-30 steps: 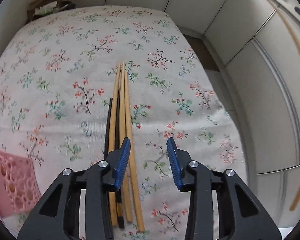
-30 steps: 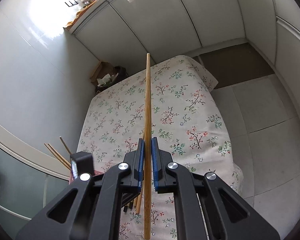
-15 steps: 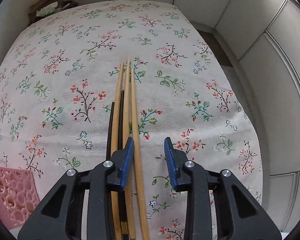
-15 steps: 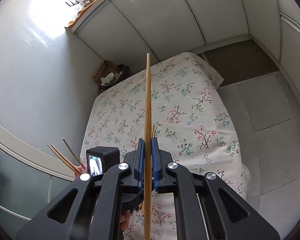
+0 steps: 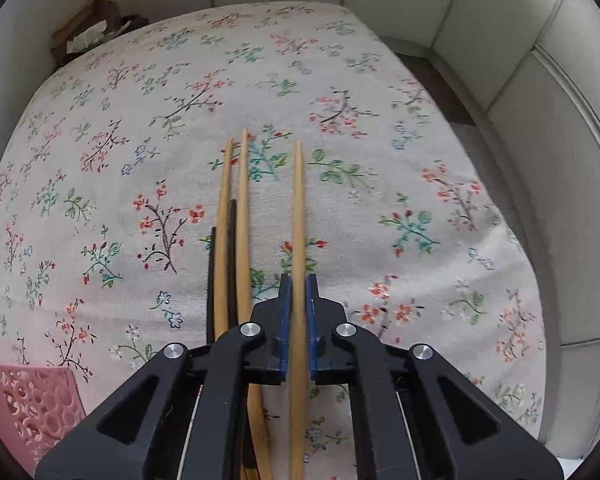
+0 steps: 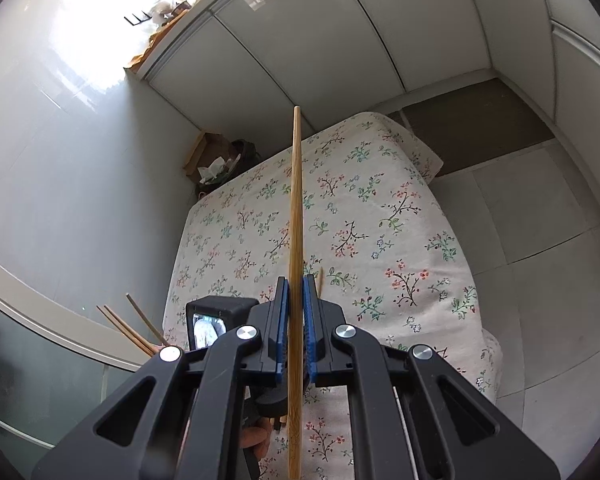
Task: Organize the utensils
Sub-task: 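Carry the left tool's chopstick into the pink cup and open it while the right tool holds its chopstick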
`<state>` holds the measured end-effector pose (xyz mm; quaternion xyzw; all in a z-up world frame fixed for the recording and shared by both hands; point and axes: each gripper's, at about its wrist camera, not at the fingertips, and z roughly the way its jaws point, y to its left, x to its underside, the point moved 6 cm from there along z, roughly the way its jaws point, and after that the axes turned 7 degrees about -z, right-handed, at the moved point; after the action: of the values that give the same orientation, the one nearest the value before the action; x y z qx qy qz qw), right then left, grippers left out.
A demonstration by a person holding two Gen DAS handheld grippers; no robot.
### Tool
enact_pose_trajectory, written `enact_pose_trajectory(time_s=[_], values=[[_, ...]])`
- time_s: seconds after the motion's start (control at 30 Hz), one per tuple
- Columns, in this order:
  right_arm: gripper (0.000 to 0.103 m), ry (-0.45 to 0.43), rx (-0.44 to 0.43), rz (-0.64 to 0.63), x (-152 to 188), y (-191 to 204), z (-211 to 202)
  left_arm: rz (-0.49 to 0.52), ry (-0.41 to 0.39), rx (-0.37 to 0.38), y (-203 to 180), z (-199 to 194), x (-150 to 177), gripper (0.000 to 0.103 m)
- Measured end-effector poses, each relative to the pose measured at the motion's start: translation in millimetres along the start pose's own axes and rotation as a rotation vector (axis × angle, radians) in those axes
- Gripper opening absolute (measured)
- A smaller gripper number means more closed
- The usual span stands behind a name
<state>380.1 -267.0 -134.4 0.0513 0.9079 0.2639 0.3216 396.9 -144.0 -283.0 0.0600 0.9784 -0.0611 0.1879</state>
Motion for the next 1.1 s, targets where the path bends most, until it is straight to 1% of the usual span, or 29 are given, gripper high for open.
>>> enact_pose_trajectory(time_s=[0.07, 0.13, 0.27, 0.33, 0.4, 0.47, 0.5, 0.57, 0.63, 0.67, 0.73, 0.8, 0.87, 0.9, 1.03, 1.1], values=[[0.008, -0.013, 0.004, 0.001, -1, -2, -4, 0.014, -0.042, 0.009, -2, -11, 0, 0.006], [0.008, -0.029, 0.005, 0.004, -3, -4, -7, 0.013, -0.081, 0.039, -5, -24, -1, 0.006], [0.008, -0.063, 0.007, 0.002, -5, -5, -15, 0.016, -0.190, 0.078, -6, -59, 1, 0.006], [0.008, -0.083, 0.008, -0.005, -8, -4, -18, 0.005, -0.231, 0.110, -6, -77, 8, 0.006], [0.008, -0.101, 0.002, -0.009, -8, -3, -20, 0.005, -0.277, 0.167, -6, -100, 18, 0.006], [0.008, -0.113, -0.003, -0.016, -8, -1, -21, 0.007, -0.323, 0.208, -6, -121, 24, 0.006], [0.008, -0.121, -0.005, -0.022, -8, 0, -22, 0.012, -0.364, 0.236, -6, -136, 26, 0.006], [0.008, -0.137, -0.009, -0.032, -7, 5, -24, 0.025, -0.453, 0.264, -2, -161, 28, 0.006], [0.008, -0.150, -0.018, -0.045, -7, 11, -26, 0.018, -0.553, 0.302, 7, -190, 29, 0.006], [0.008, -0.160, -0.022, -0.055, -7, 15, -27, 0.006, -0.617, 0.309, 17, -208, 30, 0.006], [0.008, -0.180, -0.033, -0.069, -8, 23, -29, -0.023, -0.712, 0.295, 37, -233, 29, 0.006], [0.008, -0.199, -0.046, -0.086, -6, 34, -30, -0.036, -0.846, 0.224, 66, -256, 25, 0.006], [0.008, -0.213, -0.060, -0.107, -4, 44, -30, -0.055, -0.909, 0.161, 91, -263, 21, 0.006], [0.008, -0.217, -0.067, -0.119, -2, 50, -30, -0.078, -0.924, 0.154, 105, -263, 20, 0.006], [0.008, -0.217, -0.088, -0.174, 4, 74, -24, -0.189, -0.942, 0.167, 147, -253, 14, 0.006], [0.008, -0.215, -0.097, -0.188, 6, 81, -20, -0.217, -0.951, 0.159, 155, -249, 13, 0.006]])
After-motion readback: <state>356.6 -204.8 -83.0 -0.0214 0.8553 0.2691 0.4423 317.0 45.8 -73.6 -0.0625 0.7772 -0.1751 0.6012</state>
